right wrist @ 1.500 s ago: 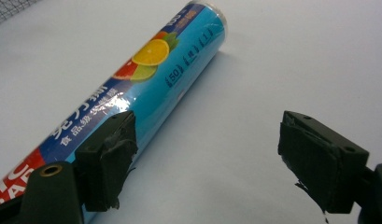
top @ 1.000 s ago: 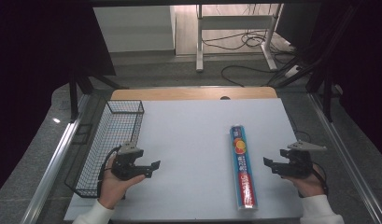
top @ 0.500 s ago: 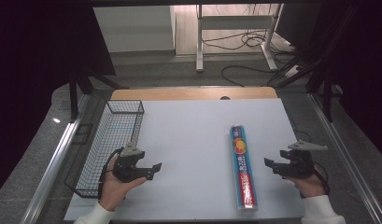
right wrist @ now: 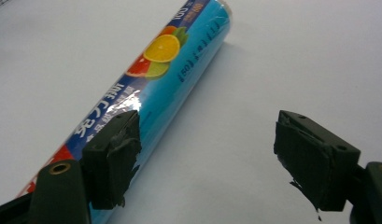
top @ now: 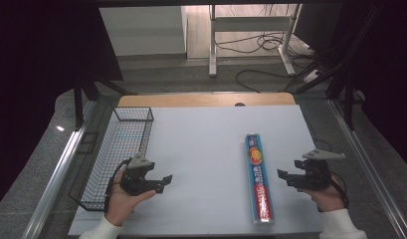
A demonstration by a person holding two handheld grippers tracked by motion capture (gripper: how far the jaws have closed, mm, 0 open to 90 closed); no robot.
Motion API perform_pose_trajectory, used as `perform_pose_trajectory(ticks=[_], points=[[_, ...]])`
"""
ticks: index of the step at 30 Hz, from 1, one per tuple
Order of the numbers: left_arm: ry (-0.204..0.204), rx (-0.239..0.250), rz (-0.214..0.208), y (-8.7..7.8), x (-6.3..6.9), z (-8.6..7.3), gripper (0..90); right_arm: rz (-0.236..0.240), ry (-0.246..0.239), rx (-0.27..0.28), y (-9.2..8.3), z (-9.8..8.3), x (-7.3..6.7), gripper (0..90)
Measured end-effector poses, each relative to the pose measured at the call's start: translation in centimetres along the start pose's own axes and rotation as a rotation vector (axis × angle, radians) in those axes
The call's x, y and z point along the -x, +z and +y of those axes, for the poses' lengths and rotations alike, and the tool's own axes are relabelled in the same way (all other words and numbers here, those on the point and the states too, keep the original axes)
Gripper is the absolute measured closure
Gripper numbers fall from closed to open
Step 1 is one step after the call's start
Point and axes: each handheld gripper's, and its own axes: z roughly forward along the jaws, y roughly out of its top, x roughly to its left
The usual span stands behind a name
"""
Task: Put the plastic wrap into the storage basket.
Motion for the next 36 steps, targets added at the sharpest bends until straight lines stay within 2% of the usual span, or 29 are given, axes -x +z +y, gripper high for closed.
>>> perform_pose_trajectory(ticks=[9, 13, 14, 18, 20, 22, 26, 28, 29, 31, 34, 36], points=[[0.005, -0.015, -0.004, 0.2, 0.2, -0.2, 19.1, 0.016, 0.002, -0.026, 0.3, 0.5, -0.8, 22.6], [-0.003, -0.006, -0.007, 0.0, 0.1, -0.2, 19.1, 0.033, 0.012, -0.048, 0.9, 0.9, -1.6, 20.5], [-0.005, -0.001, -0.009, -0.2, 0.1, -0.3, 19.1, 0.038, 0.009, -0.068, 1.2, 1.2, -2.1, 20.4], [0.007, -0.004, -0.012, -0.1, 0.2, -0.4, 19.1, 0.075, 0.063, -0.113, 2.2, 1.9, -2.8, 20.8], [0.016, -0.010, -0.013, 0.0, 0.3, -0.6, 19.1, 0.060, 0.077, -0.124, 2.5, 2.0, -2.9, 20.9], [0.026, -0.009, -0.010, 0.0, 0.4, -0.6, 19.2, 0.019, 0.103, -0.171, 3.6, 2.3, -3.7, 20.3], [0.034, -0.004, -0.024, -0.1, 0.5, -0.9, 19.2, -0.012, 0.143, -0.177, 4.4, 2.9, -4.7, 20.1], [0.045, -0.012, -0.038, 0.2, 0.7, -1.0, 19.2, -0.045, 0.167, -0.215, 5.7, 3.3, -5.6, 19.8], [0.045, -0.012, -0.038, 0.2, 0.7, -1.0, 19.2, -0.045, 0.167, -0.215, 5.7, 3.3, -5.6, 19.8], [0.059, -0.016, -0.041, 0.4, 0.8, -1.1, 19.2, -0.087, 0.194, -0.245, 6.9, 3.3, -6.0, 19.5], [0.068, -0.014, -0.039, 0.4, 1.0, -1.1, 19.2, -0.113, 0.202, -0.295, 7.9, 3.1, -6.4, 18.3], [0.067, -0.012, -0.040, 0.3, 1.0, -1.1, 19.2, -0.114, 0.202, -0.308, 8.2, 3.1, -6.5, 18.3]])
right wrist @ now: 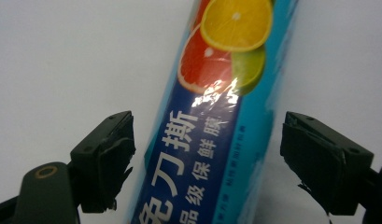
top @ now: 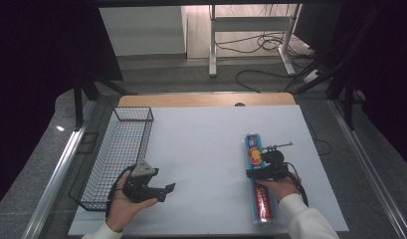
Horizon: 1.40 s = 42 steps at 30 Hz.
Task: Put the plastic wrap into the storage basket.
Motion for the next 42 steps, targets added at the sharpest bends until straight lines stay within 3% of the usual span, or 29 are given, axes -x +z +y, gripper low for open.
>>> perform_pose_trajectory(ticks=[6, 13, 16, 22, 23, 30, 36, 38, 42], points=[[0.000, -0.003, 0.006, 0.0, 0.0, 0.0, 19.2, -0.021, -0.013, -0.082, 1.0, -0.1, -0.5, 20.6], [0.000, -0.007, 0.010, 0.1, 0.1, -0.1, 19.2, -0.027, -0.032, -0.134, 1.7, -0.1, -1.0, 23.1], [0.001, -0.008, 0.012, 0.1, 0.1, -0.1, 19.2, -0.023, -0.013, -0.153, 1.7, 0.1, -0.9, 24.3], [0.001, -0.008, 0.011, 0.2, 0.1, -0.1, 19.2, 0.028, 0.061, -0.175, 1.7, 0.3, 0.0, 26.6], [0.002, -0.010, 0.011, 0.2, 0.1, -0.1, 19.3, 0.055, 0.091, -0.180, 1.6, 0.4, 0.5, 27.2], [0.001, -0.014, 0.015, 0.4, -0.1, -0.2, 19.3, 0.113, 0.166, -0.211, 1.5, 0.7, 1.5, 29.0], [0.001, -0.013, 0.016, 0.4, -0.1, -0.2, 19.3, 0.145, 0.178, -0.212, 1.2, 0.5, 2.2, 30.6], [-0.002, -0.014, 0.017, 0.5, -0.1, -0.2, 19.3, 0.181, 0.190, -0.206, 1.0, 0.3, 2.4, 31.0], [-0.005, -0.014, 0.017, 0.6, -0.2, -0.3, 19.3, 0.211, 0.198, -0.183, 0.5, 0.3, 2.7, 31.2]])
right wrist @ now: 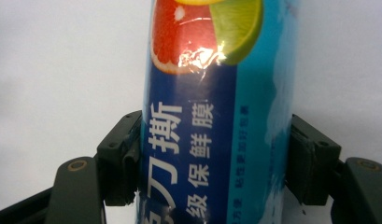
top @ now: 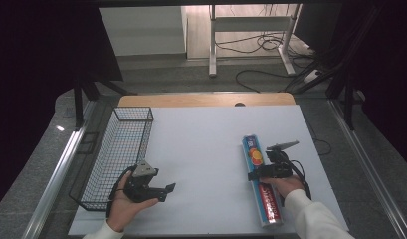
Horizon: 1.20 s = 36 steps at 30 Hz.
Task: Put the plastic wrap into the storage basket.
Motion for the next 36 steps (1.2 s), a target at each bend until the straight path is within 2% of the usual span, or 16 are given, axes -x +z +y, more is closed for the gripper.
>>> perform_pose_trajectory(ticks=[2, 4, 6, 7, 9, 11, 16, 17, 21, 22, 26, 28, 31, 34, 35, 36], points=[[-0.005, 0.002, -0.001, 0.0, -0.1, 0.0, 19.3, 0.043, -0.001, 0.024, -0.5, 0.0, 0.0, 31.5], [-0.008, 0.002, -0.001, 0.1, -0.1, 0.0, 19.3, 0.056, 0.001, 0.026, -0.6, 0.0, 0.0, 31.6], [-0.007, -0.001, 0.001, 0.1, -0.1, 0.0, 19.3, 0.095, 0.018, 0.044, -0.8, 0.0, 0.1, 31.7], [-0.007, -0.002, 0.002, 0.1, -0.1, -0.1, 19.3, 0.129, 0.021, 0.054, -1.0, 0.1, 0.0, 31.7], [-0.008, -0.002, 0.003, 0.1, -0.1, -0.1, 19.3, 0.138, 0.023, 0.062, -1.1, 0.1, -0.1, 31.8], [-0.009, -0.002, 0.004, 0.1, -0.1, -0.1, 19.3, 0.173, 0.030, 0.076, -1.2, 0.1, -0.2, 31.8], [-0.017, -0.001, 0.001, 0.3, -0.2, 0.0, 19.3, 0.240, 0.012, 0.129, -1.7, -0.1, -0.7, 31.9], [-0.020, 0.001, 0.001, 0.3, -0.2, 0.0, 19.4, 0.269, -0.002, 0.151, -1.8, -0.3, -0.9, 31.9], [-0.043, 0.015, -0.022, 0.2, -0.1, 0.3, 19.4, 0.322, -0.002, 0.178, -1.9, -0.7, -1.2, 31.9], [-0.057, 0.028, -0.037, 0.1, 0.0, 0.6, 19.3, 0.351, -0.004, 0.186, -1.9, -0.9, -1.5, 31.9], [-0.073, 0.044, -0.057, -0.2, 0.1, 1.0, 19.5, 0.381, -0.013, 0.194, -1.8, -1.0, -1.9, 31.9], [-0.109, 0.070, -0.090, -0.4, 0.0, 1.4, 19.7, 0.409, -0.019, 0.194, -1.4, -1.1, -2.2, 31.9], [-0.128, 0.084, -0.110, -0.4, 0.0, 1.7, 19.6, 0.426, -0.027, 0.210, -1.1, -1.3, -2.7, 31.9], [-0.174, 0.102, -0.172, -0.1, -0.2, 2.0, 19.1, 0.451, -0.047, 0.211, -0.6, -1.2, -3.3, 31.9], [-0.205, 0.112, -0.206, 0.1, -0.3, 2.2, 18.9, 0.453, -0.055, 0.210, -0.6, -1.2, -3.5, 31.9], [-0.205, 0.112, -0.206, 0.1, -0.3, 2.2, 18.6, 0.456, -0.065, 0.214, -0.5, -1.2, -3.6, 31.9]])
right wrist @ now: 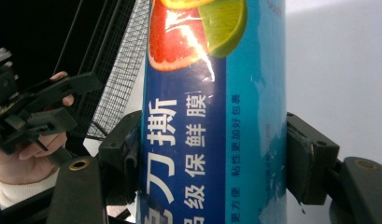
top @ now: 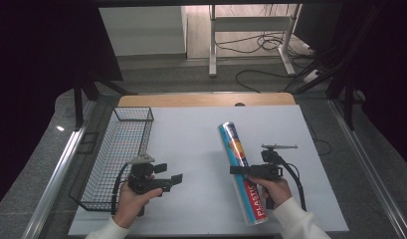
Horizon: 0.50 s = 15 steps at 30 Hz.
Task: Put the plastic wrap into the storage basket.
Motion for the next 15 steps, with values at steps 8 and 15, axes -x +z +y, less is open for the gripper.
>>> perform_pose_trajectory(ticks=[8, 15], points=[[-0.107, 0.046, -0.142, 1.2, -0.1, 1.1, 16.4, 0.037, -0.049, 0.003, 0.9, -0.1, -0.8, 31.9], [-0.153, 0.064, -0.320, 3.6, -0.1, 2.5, 11.3, 0.078, -0.076, -0.009, 1.8, -0.7, -2.1, 32.0]])
